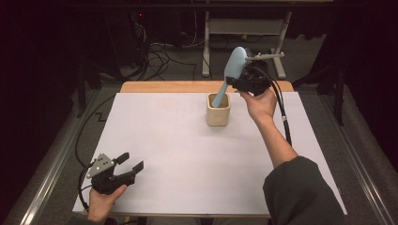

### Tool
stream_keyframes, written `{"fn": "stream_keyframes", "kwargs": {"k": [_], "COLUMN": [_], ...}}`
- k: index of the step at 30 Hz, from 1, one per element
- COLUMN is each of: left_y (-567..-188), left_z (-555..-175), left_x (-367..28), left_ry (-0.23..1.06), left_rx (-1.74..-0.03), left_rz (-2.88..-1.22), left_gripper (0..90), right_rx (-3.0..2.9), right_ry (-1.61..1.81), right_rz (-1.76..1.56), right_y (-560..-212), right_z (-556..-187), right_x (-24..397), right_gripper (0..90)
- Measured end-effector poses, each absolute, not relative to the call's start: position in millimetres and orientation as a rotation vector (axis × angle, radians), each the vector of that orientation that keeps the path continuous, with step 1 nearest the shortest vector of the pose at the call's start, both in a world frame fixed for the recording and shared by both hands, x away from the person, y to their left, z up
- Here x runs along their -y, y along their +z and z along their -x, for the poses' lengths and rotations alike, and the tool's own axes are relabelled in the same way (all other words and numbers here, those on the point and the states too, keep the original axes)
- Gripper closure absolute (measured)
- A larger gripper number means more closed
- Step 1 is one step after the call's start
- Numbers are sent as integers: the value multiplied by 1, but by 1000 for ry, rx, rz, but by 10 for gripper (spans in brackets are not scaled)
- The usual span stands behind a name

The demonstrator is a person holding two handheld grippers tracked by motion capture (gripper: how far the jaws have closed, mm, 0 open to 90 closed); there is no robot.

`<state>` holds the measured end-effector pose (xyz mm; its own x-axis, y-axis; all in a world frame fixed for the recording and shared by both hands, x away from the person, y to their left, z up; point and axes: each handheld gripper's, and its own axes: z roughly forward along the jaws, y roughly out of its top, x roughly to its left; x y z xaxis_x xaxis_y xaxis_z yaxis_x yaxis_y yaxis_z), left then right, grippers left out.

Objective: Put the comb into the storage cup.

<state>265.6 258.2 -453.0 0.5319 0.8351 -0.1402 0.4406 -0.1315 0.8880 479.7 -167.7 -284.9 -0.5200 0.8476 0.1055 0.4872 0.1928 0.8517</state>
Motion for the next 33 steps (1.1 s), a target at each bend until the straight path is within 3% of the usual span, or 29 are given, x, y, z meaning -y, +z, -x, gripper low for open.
{"fn": "stream_keyframes", "kwargs": {"k": [33], "left_y": [-453], "left_z": [-266], "left_x": [-258], "left_ry": [488], "left_rx": [-1064], "left_rz": [-1759], "left_gripper": [316], "right_rx": [-2139], "right_ry": [1232], "right_rz": [-1292], "right_y": [-305], "right_z": [-489], "right_x": [160], "right_gripper": [569]}}
